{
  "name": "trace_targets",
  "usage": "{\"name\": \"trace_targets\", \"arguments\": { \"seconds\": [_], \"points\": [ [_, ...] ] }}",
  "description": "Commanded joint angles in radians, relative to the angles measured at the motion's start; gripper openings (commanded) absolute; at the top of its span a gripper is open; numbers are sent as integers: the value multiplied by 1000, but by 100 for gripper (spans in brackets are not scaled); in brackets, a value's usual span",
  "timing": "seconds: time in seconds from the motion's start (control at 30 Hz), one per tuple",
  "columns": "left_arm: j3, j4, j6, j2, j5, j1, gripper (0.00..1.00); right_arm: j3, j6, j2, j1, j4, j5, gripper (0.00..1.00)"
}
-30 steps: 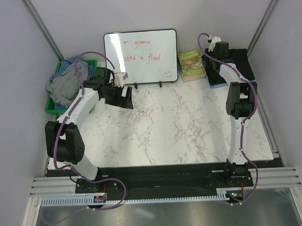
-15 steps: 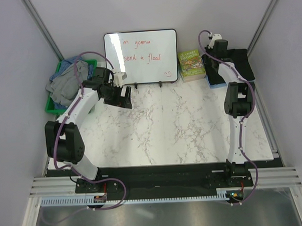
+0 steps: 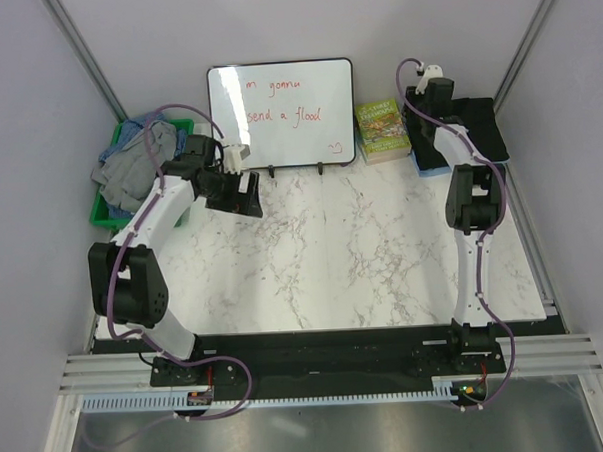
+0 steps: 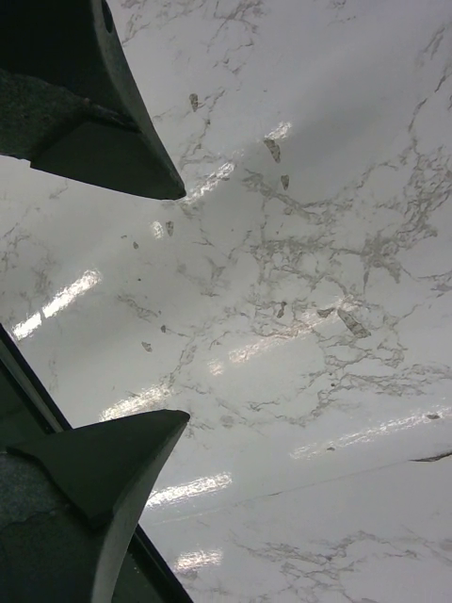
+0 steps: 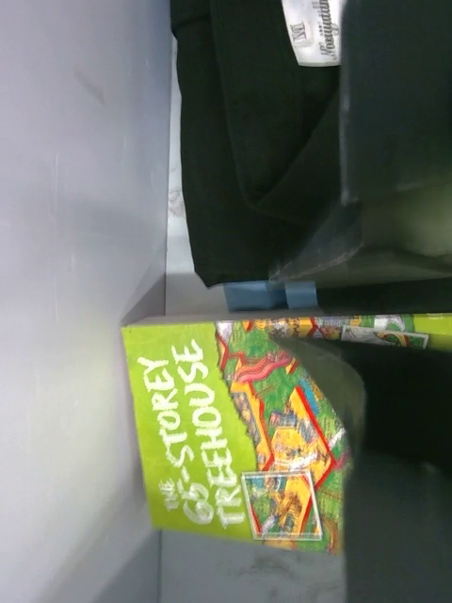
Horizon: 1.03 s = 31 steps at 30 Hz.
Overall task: Fold and stack the long sleeve shirts
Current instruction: Neatly place the folded shirt to the corner
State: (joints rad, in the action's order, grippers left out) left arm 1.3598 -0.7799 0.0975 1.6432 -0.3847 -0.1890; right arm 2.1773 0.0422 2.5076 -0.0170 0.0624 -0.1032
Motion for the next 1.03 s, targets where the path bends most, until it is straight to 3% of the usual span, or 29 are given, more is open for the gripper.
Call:
{"name": "trace_targets", "arguments": {
  "seconds": [0.0,0.07,0.17,0.3,0.4,0.6,0.7,0.83,1.0],
  "points": [
    [47,-2,-38,-13,-74,39,99,-13,1,-150,2,-47,-44,58],
    [102,-1,-28,0,-71,40,99,-42,-19,-235,2,-41,-67,79],
    [188,-4,-7,44,-59,40,99,-68,-34,-334,5,37,-134,98],
    [246,-2,34,79,-40,40,99,-131,-66,-444,11,201,-219,98],
    [230,7,54,72,-20,42,99,-273,-116,-567,44,299,-245,98],
    [69,62,70,1,6,40,99,-797,-194,-878,112,346,-237,98],
    [-14,97,33,-48,-23,40,99,-965,-217,-1012,155,346,-214,98],
    [-103,116,19,-98,-40,40,99,-1053,-222,-1119,180,341,-178,98],
    [-111,151,47,-134,10,37,99,-1058,-245,-1150,196,341,-155,98]
  ]
}}
